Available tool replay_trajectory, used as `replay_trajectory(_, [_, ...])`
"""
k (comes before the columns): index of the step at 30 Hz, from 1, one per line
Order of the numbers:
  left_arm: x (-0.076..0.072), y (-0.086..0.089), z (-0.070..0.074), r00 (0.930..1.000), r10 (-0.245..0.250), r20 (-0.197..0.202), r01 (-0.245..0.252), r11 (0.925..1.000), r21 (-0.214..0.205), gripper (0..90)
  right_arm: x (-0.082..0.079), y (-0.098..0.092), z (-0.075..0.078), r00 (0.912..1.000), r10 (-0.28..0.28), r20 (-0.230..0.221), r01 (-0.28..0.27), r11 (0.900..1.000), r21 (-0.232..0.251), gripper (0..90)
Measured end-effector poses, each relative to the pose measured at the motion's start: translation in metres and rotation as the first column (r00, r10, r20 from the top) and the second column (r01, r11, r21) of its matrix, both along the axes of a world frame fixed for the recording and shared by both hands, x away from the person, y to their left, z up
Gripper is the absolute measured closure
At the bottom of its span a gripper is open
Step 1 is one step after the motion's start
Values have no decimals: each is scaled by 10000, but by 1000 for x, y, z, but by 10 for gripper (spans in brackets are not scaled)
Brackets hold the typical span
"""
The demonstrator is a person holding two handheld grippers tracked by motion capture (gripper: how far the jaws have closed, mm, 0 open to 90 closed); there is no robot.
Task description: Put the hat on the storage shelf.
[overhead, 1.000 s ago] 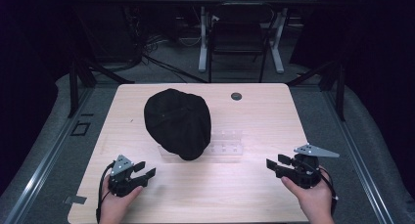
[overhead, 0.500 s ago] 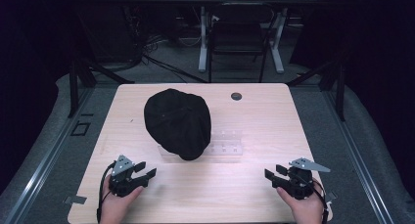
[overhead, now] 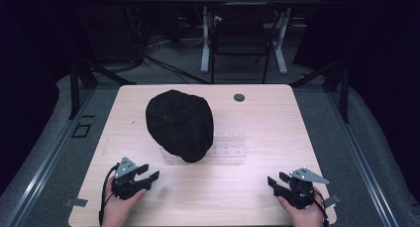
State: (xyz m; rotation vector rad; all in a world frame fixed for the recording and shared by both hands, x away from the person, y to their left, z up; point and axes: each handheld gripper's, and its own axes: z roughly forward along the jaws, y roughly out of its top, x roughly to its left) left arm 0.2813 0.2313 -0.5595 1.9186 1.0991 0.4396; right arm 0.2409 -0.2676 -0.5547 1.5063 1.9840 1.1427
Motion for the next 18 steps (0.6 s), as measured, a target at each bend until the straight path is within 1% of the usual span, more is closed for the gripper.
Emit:
replay_trajectory(2, [0, -1, 0, 10000, -17, -3, 17, 10000, 9, 470, 0, 0, -1, 10000, 79, -38, -79, 10000, -23, 474])
replay_trajectory(9, [1, -3, -2, 10000, -32, -15, 32, 10000, 63, 470, -1, 0, -5, 10000, 41, -19, -41, 10000, -70, 474])
replay_trajectory(10, [1, -4, -2, 10000, -19, -21, 19, 10000, 30, 470, -1, -1, -5, 10000, 3, -26, -3, 10000, 44, 475])
replay_trajectory(13, [1, -4, -2, 10000, -38, -30, 38, 10000, 78, 470, -1, -2, -6, 10000, -24, -61, 25, 9999, 103, 475])
replay_trajectory(18, [1, -7, -3, 10000, -22, 56, 22, 10000, -2, 470, 0, -5, -8, 9999, -108, -88, 111, 9994, 320, 476])
